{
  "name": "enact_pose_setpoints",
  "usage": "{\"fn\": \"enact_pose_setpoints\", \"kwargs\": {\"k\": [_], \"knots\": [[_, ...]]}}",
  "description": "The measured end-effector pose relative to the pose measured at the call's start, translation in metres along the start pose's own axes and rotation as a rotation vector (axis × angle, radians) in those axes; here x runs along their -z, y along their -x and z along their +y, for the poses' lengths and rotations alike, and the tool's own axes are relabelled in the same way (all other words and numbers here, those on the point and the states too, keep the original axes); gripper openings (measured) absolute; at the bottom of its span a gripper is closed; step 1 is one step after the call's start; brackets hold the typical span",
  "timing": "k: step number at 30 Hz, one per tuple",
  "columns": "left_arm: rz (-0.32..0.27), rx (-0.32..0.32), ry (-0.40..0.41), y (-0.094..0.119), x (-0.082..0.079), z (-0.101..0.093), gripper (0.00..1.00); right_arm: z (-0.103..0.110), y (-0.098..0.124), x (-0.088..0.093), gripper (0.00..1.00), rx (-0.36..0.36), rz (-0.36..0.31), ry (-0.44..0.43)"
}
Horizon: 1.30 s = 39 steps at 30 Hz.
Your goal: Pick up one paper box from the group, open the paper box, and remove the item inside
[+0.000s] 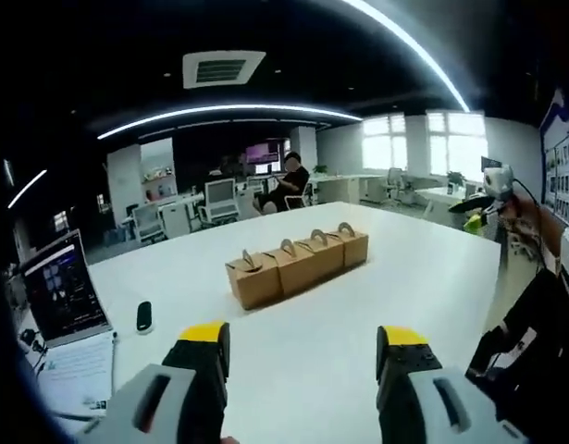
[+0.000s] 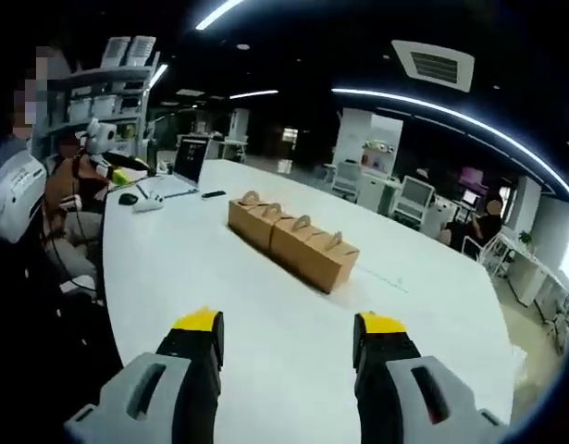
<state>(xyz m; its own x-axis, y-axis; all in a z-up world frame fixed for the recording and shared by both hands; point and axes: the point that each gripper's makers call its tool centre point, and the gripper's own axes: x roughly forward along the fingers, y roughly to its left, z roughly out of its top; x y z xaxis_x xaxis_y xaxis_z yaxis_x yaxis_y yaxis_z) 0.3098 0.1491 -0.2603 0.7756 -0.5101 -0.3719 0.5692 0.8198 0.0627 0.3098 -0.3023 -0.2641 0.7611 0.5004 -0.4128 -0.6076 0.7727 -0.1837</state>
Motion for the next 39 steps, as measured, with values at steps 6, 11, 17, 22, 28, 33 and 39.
{"fn": "enact_pose_setpoints", "kwargs": {"k": [6, 11, 17, 22, 28, 33, 39], "knots": [[-0.024, -0.036, 0.006, 0.008, -0.003, -0.008, 0.67, -0.016, -0.007, 0.009, 0.57, -0.018, 0.032, 0.005], [-0.013, -0.010, 0.000, 0.010, 0.003, -0.017, 0.67, -0.024, -0.011, 0.011, 0.57, -0.017, 0.036, -0.019], [-0.015, 0.011, -0.015, 0.011, 0.000, -0.011, 0.67, -0.026, -0.003, -0.008, 0.56, 0.041, -0.020, -0.056], [-0.011, 0.004, -0.015, 0.009, -0.002, 0.007, 0.67, -0.014, 0.001, -0.009, 0.57, 0.044, 0.000, -0.047], [0.013, 0.088, 0.014, 0.000, -0.001, 0.024, 0.67, 0.009, 0.007, -0.016, 0.58, 0.034, -0.002, -0.049], [0.023, 0.096, -0.024, -0.006, -0.004, 0.042, 0.68, 0.031, 0.012, -0.019, 0.59, 0.024, 0.001, -0.050], [0.036, 0.127, -0.035, -0.010, -0.003, 0.052, 0.68, 0.049, 0.017, -0.017, 0.63, 0.030, 0.016, -0.042]]}}
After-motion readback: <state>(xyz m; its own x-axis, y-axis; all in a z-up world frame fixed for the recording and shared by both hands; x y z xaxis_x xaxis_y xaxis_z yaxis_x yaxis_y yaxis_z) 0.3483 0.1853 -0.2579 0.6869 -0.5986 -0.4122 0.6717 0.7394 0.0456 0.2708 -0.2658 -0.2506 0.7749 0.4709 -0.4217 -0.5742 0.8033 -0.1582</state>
